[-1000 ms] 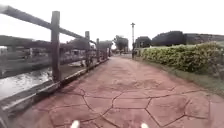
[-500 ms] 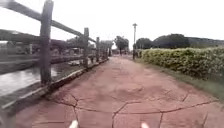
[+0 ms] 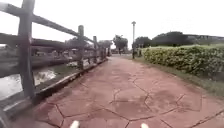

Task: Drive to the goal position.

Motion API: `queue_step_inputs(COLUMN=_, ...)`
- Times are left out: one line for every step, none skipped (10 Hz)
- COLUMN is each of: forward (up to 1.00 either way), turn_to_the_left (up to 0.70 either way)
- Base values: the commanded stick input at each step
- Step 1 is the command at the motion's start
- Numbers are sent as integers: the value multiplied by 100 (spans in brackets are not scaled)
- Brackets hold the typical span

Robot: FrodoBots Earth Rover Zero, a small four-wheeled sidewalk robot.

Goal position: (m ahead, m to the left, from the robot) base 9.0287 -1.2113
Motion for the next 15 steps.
queue_step_inputs(forward=70, turn_to_the_left=0)
queue_step_inputs(forward=70, turn_to_the_left=0)
queue_step_inputs(forward=70, turn_to_the_left=0)
queue_step_inputs(forward=70, turn_to_the_left=0)
queue_step_inputs(forward=70, turn_to_the_left=0)
queue_step_inputs(forward=70, turn_to_the_left=0)
queue_step_inputs(forward=70, turn_to_the_left=0)
queue_step_inputs(forward=70, turn_to_the_left=0)
queue_step_inputs(forward=70, turn_to_the_left=0)
queue_step_inputs(forward=70, turn_to_the_left=0)
queue_step_inputs(forward=70, turn_to_the_left=0)
queue_step_inputs(forward=70, turn_to_the_left=0)
queue_step_inputs(forward=70, turn_to_the_left=0)
queue_step_inputs(forward=70, turn_to_the_left=0)
queue_step_inputs(forward=70, turn_to_the_left=0)
